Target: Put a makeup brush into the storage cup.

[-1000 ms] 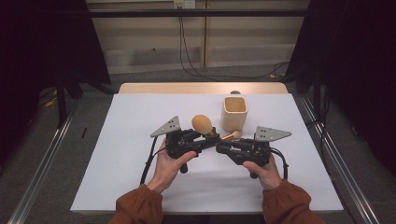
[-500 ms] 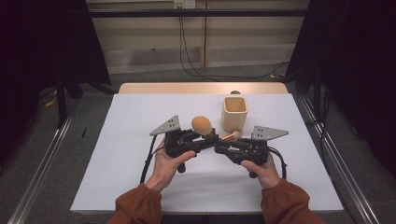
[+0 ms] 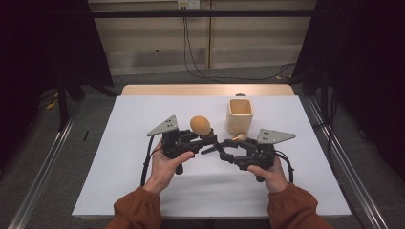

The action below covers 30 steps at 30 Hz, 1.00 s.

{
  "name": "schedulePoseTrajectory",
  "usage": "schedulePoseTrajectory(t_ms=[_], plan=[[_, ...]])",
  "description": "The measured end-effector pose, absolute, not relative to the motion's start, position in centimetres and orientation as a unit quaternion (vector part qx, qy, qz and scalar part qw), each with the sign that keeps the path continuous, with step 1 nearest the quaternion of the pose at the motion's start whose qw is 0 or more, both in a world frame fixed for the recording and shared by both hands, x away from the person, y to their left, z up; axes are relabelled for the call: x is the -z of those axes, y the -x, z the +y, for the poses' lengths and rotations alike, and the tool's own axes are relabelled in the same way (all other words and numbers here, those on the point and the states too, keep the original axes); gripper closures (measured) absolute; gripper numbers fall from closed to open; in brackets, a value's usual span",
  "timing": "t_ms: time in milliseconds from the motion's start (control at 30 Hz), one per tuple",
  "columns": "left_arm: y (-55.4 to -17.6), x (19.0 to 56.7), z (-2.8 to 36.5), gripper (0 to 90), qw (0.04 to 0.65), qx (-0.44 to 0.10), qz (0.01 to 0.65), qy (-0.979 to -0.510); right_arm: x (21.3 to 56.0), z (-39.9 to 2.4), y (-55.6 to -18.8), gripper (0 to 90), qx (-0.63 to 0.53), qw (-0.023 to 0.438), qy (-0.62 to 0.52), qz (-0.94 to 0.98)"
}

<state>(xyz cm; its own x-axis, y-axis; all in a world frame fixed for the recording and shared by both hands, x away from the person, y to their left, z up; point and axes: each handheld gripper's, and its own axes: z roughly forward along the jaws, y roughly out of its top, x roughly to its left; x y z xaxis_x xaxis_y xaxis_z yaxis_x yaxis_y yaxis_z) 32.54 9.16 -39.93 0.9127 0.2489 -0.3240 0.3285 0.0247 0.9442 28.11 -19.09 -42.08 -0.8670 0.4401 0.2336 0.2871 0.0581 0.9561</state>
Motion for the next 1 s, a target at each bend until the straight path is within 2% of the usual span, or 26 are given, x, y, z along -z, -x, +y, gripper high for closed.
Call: schedulePoseTrajectory(t_ms=[267, 400, 600, 833, 1000], plan=[[-32.7, 39.5, 9.9, 65.7, 0.668, 0.011, 0.213, -0.713, 42.4, -19.3, -28.3, 17.9, -0.619, 0.044, -0.276, 0.733], [-32.7, 39.5, 10.2, 65.8, 0.661, 0.011, 0.216, -0.718, 42.5, -19.5, -28.5, 12.0, -0.614, 0.043, -0.281, 0.736], [-32.8, 39.3, 10.6, 65.8, 0.649, 0.008, 0.216, -0.729, 42.7, -19.5, -28.3, 7.7, -0.606, 0.034, -0.267, 0.749], [-32.8, 38.8, 11.0, 65.8, 0.636, 0.007, 0.212, -0.742, 42.9, -18.9, -28.2, 7.7, -0.584, 0.059, -0.278, 0.761], [-33.0, 38.5, 11.1, 65.9, 0.62, 0.012, 0.213, -0.755, 42.8, -18.6, -28.2, 5.6, -0.59, 0.052, -0.263, 0.762]])
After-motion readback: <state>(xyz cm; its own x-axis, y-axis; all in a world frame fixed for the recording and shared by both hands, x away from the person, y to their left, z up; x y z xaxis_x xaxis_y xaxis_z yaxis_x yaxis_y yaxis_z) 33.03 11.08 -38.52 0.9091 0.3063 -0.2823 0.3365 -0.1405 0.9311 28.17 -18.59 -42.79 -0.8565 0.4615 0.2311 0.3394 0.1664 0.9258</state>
